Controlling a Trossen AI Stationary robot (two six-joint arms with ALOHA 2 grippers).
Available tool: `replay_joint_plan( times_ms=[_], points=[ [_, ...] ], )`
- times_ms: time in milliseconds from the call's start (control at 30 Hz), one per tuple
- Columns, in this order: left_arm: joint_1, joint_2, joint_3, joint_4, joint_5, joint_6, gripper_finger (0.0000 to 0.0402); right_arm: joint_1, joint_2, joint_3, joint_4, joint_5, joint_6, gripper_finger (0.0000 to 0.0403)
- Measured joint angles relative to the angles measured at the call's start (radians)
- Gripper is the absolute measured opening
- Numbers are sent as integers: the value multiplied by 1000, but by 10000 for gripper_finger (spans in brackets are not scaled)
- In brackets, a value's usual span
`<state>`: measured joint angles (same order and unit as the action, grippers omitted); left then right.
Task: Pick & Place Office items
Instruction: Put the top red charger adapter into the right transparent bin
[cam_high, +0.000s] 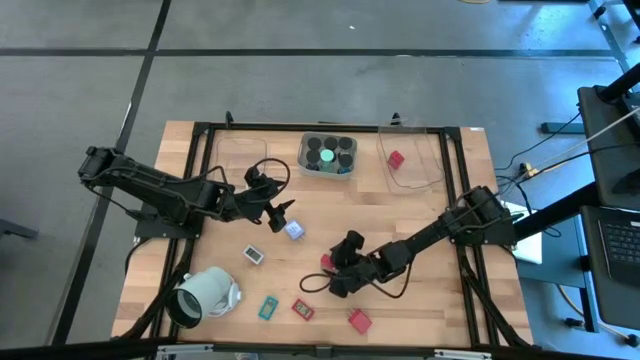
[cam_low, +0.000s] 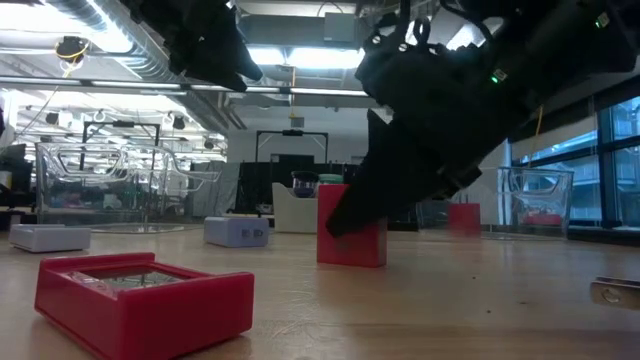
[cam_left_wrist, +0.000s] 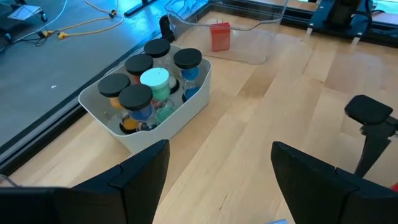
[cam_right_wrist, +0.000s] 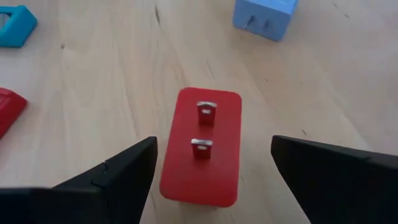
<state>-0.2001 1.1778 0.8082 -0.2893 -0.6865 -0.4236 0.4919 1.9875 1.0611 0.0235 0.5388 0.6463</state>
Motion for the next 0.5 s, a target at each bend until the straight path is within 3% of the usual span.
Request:
replay_joint_plan(
  times_ms=[233,500],
  points=[
    [0,0,0,0,0,0,278,0,-3,20,2,-4,0,268],
    [0,0,0,0,0,0,278,0,-4,33,0,-4,8,163]
  ],
)
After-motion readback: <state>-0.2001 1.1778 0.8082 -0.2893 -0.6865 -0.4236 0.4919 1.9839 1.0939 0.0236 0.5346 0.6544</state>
